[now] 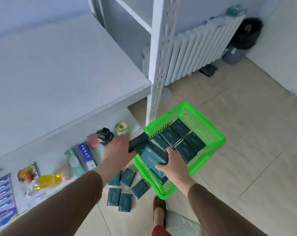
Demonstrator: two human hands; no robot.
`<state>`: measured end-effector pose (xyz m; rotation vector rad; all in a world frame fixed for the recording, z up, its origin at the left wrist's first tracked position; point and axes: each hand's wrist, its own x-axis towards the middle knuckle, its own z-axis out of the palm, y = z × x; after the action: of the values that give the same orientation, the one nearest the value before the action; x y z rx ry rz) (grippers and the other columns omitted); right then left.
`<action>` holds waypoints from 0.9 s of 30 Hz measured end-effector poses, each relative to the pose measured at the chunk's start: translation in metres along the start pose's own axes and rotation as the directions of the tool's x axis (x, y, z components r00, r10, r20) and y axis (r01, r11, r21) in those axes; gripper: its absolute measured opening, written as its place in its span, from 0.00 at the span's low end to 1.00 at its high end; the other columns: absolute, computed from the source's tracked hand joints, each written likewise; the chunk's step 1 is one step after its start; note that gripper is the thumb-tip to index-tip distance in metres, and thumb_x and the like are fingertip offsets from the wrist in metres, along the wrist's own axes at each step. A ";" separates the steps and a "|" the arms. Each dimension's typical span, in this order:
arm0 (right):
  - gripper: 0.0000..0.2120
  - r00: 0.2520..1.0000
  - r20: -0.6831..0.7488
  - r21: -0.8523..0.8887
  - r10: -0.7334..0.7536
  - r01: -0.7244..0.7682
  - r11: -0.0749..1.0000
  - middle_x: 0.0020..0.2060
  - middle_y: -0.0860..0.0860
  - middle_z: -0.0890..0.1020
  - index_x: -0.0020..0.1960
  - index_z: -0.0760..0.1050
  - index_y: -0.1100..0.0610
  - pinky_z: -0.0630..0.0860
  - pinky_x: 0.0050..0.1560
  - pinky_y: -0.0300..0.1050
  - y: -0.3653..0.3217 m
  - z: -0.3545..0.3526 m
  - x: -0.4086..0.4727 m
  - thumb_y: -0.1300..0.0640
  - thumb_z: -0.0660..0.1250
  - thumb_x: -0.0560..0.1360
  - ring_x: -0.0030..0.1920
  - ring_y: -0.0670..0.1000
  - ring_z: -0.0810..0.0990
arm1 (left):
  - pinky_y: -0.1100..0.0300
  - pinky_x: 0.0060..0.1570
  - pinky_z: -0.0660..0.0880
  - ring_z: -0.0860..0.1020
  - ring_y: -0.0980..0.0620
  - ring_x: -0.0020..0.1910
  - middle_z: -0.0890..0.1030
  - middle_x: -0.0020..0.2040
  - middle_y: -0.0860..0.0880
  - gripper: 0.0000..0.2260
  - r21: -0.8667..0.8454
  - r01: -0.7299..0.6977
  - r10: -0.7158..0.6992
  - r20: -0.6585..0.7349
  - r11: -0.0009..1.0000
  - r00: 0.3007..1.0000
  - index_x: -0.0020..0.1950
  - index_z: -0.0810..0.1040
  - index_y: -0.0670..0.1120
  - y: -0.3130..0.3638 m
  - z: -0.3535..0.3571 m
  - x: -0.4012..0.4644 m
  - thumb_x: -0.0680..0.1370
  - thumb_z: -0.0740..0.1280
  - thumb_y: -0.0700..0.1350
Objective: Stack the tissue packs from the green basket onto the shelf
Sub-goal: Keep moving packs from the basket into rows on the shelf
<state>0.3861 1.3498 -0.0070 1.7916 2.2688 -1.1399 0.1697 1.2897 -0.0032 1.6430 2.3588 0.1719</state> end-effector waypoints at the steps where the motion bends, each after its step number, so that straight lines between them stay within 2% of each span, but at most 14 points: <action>1: 0.27 0.998 -0.039 0.023 -0.041 0.042 0.999 0.52 0.50 0.75 0.61 0.68 0.51 0.76 0.51 0.46 -0.021 -0.007 -0.017 0.47 0.76 0.68 0.53 0.54 0.80 | 0.54 0.37 0.72 0.78 0.44 0.48 0.77 0.46 0.47 0.20 -0.058 0.013 -0.016 -0.047 0.998 0.999 0.53 0.70 0.47 -0.009 -0.024 -0.018 0.69 0.70 0.58; 5: 0.32 0.951 -0.233 0.092 -0.203 0.229 0.969 0.54 0.50 0.77 0.66 0.66 0.51 0.77 0.50 0.47 -0.105 -0.020 -0.093 0.50 0.77 0.67 0.54 0.53 0.78 | 0.50 0.39 0.76 0.77 0.45 0.41 0.76 0.40 0.51 0.15 -0.210 0.065 -0.095 -0.135 0.975 0.986 0.48 0.66 0.50 -0.053 -0.112 -0.092 0.70 0.67 0.57; 10: 0.34 0.889 -0.337 0.226 -0.310 0.396 0.890 0.56 0.46 0.77 0.66 0.63 0.47 0.79 0.49 0.50 -0.210 -0.010 -0.168 0.49 0.78 0.67 0.52 0.51 0.80 | 0.54 0.34 0.72 0.74 0.48 0.36 0.74 0.37 0.51 0.18 -0.297 0.072 -0.164 -0.298 0.952 0.940 0.46 0.64 0.51 -0.127 -0.204 -0.172 0.70 0.71 0.57; 14: 0.31 0.862 -0.357 0.304 -0.358 0.470 0.829 0.43 0.40 0.75 0.63 0.64 0.46 0.76 0.43 0.45 -0.290 0.013 -0.190 0.48 0.78 0.67 0.44 0.42 0.78 | 0.50 0.40 0.73 0.74 0.44 0.42 0.73 0.41 0.48 0.19 -0.290 0.098 -0.201 -0.351 0.952 0.915 0.48 0.69 0.47 -0.204 -0.265 -0.203 0.70 0.74 0.55; 16: 0.29 0.845 -0.357 0.289 -0.398 0.505 0.813 0.43 0.39 0.74 0.62 0.66 0.46 0.72 0.41 0.40 -0.326 0.026 -0.191 0.45 0.77 0.67 0.43 0.37 0.74 | 0.50 0.47 0.73 0.73 0.44 0.46 0.71 0.47 0.47 0.20 -0.303 0.137 -0.247 -0.360 0.943 0.900 0.52 0.73 0.46 -0.243 -0.288 -0.211 0.69 0.76 0.54; 18: 0.28 0.842 -0.318 0.292 -0.436 0.524 0.800 0.46 0.37 0.74 0.62 0.66 0.45 0.72 0.41 0.38 -0.360 0.040 -0.186 0.43 0.76 0.68 0.45 0.36 0.75 | 0.50 0.49 0.75 0.73 0.44 0.48 0.71 0.49 0.47 0.21 -0.305 0.183 -0.289 -0.352 0.934 0.890 0.57 0.74 0.48 -0.281 -0.306 -0.216 0.69 0.76 0.54; 20: 0.27 0.846 -0.266 0.329 -0.462 0.530 0.782 0.51 0.39 0.76 0.63 0.66 0.46 0.78 0.45 0.48 -0.388 0.055 -0.175 0.43 0.75 0.70 0.48 0.41 0.78 | 0.51 0.46 0.75 0.73 0.45 0.48 0.72 0.50 0.48 0.22 -0.274 0.222 -0.310 -0.339 0.936 0.888 0.60 0.74 0.50 -0.316 -0.318 -0.217 0.70 0.76 0.53; 22: 0.27 0.850 -0.224 0.365 -0.477 0.527 0.768 0.54 0.44 0.77 0.64 0.65 0.47 0.80 0.50 0.58 -0.414 0.071 -0.159 0.43 0.73 0.72 0.52 0.49 0.80 | 0.53 0.43 0.72 0.73 0.47 0.47 0.73 0.48 0.49 0.21 -0.253 0.253 -0.330 -0.334 0.934 0.883 0.60 0.75 0.50 -0.351 -0.326 -0.213 0.70 0.75 0.53; 27: 0.27 0.851 -0.112 0.452 -0.514 0.504 0.736 0.58 0.46 0.76 0.66 0.63 0.47 0.80 0.53 0.63 -0.483 0.112 -0.100 0.46 0.73 0.74 0.57 0.53 0.79 | 0.51 0.48 0.71 0.70 0.46 0.54 0.78 0.49 0.50 0.22 -0.084 0.349 -0.354 -0.369 0.933 0.859 0.61 0.75 0.50 -0.436 -0.340 -0.189 0.70 0.75 0.53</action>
<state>-0.0378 1.1724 0.2056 1.2379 2.7438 -1.9287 -0.2575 0.9771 0.2436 1.2219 2.8911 0.4701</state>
